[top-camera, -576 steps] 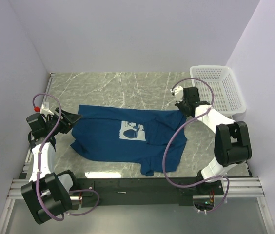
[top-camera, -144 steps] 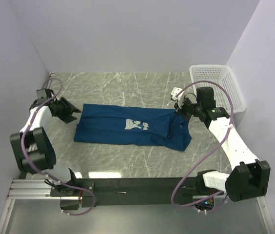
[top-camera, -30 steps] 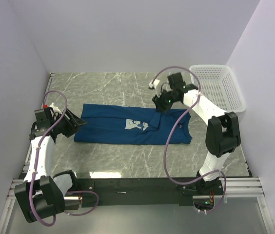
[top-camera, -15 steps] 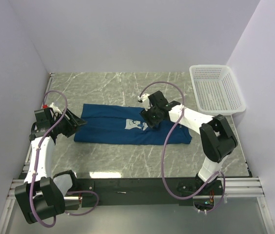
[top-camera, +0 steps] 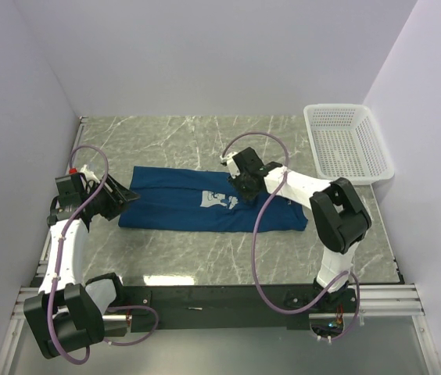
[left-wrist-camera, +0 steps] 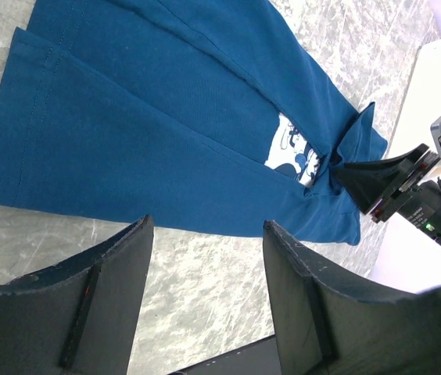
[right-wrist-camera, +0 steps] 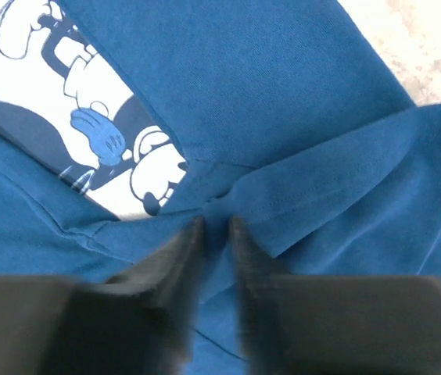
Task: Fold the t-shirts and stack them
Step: Fold the tshirt
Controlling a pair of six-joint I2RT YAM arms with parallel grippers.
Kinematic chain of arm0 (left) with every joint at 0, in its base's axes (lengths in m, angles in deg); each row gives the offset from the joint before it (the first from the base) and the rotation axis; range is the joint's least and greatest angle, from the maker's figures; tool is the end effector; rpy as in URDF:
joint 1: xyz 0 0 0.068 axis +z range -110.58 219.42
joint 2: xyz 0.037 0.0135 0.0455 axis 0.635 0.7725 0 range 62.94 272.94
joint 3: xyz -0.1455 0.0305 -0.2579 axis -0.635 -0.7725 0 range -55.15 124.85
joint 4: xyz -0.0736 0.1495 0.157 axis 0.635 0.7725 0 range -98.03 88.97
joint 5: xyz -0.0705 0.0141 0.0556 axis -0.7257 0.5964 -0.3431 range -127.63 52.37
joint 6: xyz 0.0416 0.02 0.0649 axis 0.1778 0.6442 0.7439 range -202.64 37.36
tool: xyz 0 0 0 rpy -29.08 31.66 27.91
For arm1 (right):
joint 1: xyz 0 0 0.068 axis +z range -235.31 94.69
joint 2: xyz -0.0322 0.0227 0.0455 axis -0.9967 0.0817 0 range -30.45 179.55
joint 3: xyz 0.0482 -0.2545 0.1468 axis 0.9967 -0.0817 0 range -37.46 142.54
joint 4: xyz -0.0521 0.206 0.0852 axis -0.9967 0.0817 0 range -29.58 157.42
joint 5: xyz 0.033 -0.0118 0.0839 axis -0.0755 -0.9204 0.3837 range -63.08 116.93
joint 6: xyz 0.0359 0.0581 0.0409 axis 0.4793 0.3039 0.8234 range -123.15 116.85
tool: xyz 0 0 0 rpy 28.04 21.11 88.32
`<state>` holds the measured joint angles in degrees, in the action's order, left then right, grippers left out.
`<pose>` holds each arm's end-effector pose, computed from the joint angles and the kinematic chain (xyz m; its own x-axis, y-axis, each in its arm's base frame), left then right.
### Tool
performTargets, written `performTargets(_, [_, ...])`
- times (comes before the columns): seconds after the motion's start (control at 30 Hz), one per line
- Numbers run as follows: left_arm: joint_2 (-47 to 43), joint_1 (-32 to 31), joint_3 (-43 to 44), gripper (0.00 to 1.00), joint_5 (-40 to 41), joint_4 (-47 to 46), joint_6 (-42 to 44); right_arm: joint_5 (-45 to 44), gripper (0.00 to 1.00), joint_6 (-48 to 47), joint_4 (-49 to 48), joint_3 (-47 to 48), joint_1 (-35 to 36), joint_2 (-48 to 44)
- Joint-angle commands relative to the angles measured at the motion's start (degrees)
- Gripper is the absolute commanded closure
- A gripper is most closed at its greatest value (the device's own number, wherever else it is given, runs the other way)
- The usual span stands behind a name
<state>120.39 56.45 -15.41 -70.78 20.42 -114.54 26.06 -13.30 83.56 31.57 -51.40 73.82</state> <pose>0.1768 0.0149 0.2561 -0.6474 -0.6609 -0.3796 -0.2651 0.6622 -0.7008 0.3095 0.2069 0.2008 -0.5984 -0.6147 -0.5139 -0.6673 0.7374 -0.1051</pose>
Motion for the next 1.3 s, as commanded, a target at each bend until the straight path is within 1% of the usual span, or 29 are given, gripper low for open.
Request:
performTargets(0.0, [-1.0, -0.2, 0.0, 0.37, -1.2, -1.6, 1.3, -0.8, 0.77, 0.0, 0.1, 3.6, 0.7, 0.4])
performTargets(0.1, [-0.9, -0.2, 0.0, 0.37, -1.2, -1.6, 1.3, 0.3, 0.90, -0.4, 0.7, 5.2, 0.6, 0.1])
performTargets(0.2, [-0.7, -0.2, 0.0, 0.37, -1.3, -1.6, 1.3, 1.9, 0.96, -0.2, 1.5, 7.7, 0.7, 0.3])
performTargets(0.33, [-0.6, -0.1, 0.0, 0.37, -1.1, -1.6, 1.4, 4.7, 0.99, 1.1, 3.0, 12.7, 0.6, 2.7])
performTargets(0.4, [-0.4, -0.2, 0.0, 0.37, -1.1, -1.6, 1.4, 6.1, 0.99, 3.5, 2.7, 16.0, 0.5, 5.1])
performTargets(0.43, [-0.2, -0.2, -0.1, 0.37, -1.1, -1.6, 1.4, 6.8, 0.97, 4.6, 2.0, 17.5, 0.3, 6.1])
performTargets(0.47, [-0.1, -0.1, 0.1, 0.37, -1.0, -1.6, 1.4, 7.2, 0.88, 5.9, 1.8, 19.3, 0.0, 8.0])
performTargets(0.5, [0.0, -0.1, 0.2, 0.37, -1.0, -1.4, 1.5, 7.0, 0.76, 9.0, 1.1, 22.8, -0.2, 9.1])
performTargets(0.53, [0.2, -0.1, 0.2, 0.37, -0.9, -1.1, 1.6, 4.7, 0.60, 10.0, 1.6, 24.8, -0.2, 10.1])
performTargets(0.57, [0.3, -0.1, 0.2, 0.37, -0.8, -0.9, 1.8, 5.0, 0.48, 9.9, 3.0, 27.4, -0.2, 11.4])
performTargets(0.6, [0.2, -0.2, 0.4, 0.37, -0.6, -0.8, 1.8, 5.3, 0.37, 8.8, 5.8, 31.6, -0.3, 13.7])
performTargets(0.63, [0.0, -0.1, 0.4, 0.37, -0.6, -0.8, 1.8, 5.3, 0.33, 8.7, 6.4, 32.4, -0.5, 14.2])
performTargets(0.67, [-0.1, -0.2, 0.3, 0.37, -0.7, -0.9, 1.7, 5.9, 0.32, 8.4, 6.3, 32.2, -0.9, 14.0])
performTargets(0.73, [0.1, -0.1, 0.1, 0.37, -1.0, -1.4, 1.5, 6.1, 0.30, 6.7, 4.6, 28.8, -1.1, 11.8])
performTargets(0.83, [0.6, -0.2, 0.1, 0.37, -1.6, -1.4, 1.7, 10.3, 0.30, -0.3, 5.3, 23.1, -2.2, 6.6])
performTargets(0.87, [0.7, -0.2, 0.1, 0.37, -1.6, -1.6, 1.7, 17.8, 0.30, -3.0, 6.6, 21.9, -2.7, 3.9])
performTargets(0.9, [0.6, -0.2, 0.1, 0.37, -1.7, -1.6, 1.7, 22.3, 0.30, -9.4, 10.2, 19.6, -5.1, 2.3])
performTargets(0.93, [0.4, -0.2, 0.1, 0.37, -1.9, -1.6, 1.7, 26.8, 0.31, -12.2, 11.9, 18.2, -6.3, 0.5])
performTargets(0.97, [0.5, -0.2, -0.1, 0.37, -2.1, -1.8, 1.7, 32.6, 0.31, -17.0, 13.2, 15.0, -7.9, -2.7])
performTargets(1.0, [0.3, -0.2, -0.1, 0.37, -2.2, -1.9, 1.6, 34.1, 0.31, -18.5, 14.6, 13.2, -10.2, -4.3])
performTargets(1.07, [0.5, -0.5, -0.5, 0.37, -2.8, -2.3, 1.4, 33.0, 0.32, -18.3, 12.6, 9.4, -12.9, -8.4])
performTargets(1.1, [0.7, -0.5, -0.5, 0.37, -3.1, -2.6, 1.4, 32.5, 0.33, -18.1, 11.6, 6.8, -14.2, -8.9])
performTargets(1.13, [1.3, -0.6, -0.5, 0.37, -3.4, -2.7, 1.5, 32.9, 0.34, -17.7, 11.8, 6.2, -17.4, -9.0])
performTargets(1.17, [1.4, -0.6, -0.4, 0.37, -4.0, -2.7, 1.5, 33.9, 0.37, -16.8, 12.1, 6.3, -18.7, -8.6])
performTargets(1.23, [1.8, -1.0, -0.5, 0.37, -4.4, -2.6, 1.8, 39.3, 0.41, -16.6, 15.2, 6.8, -22.5, -8.2])
performTargets(1.27, [1.8, -1.3, -0.5, 0.37, -4.6, -2.6, 1.8, 42.0, 0.42, -19.4, 17.1, 7.0, -23.6, -8.6])
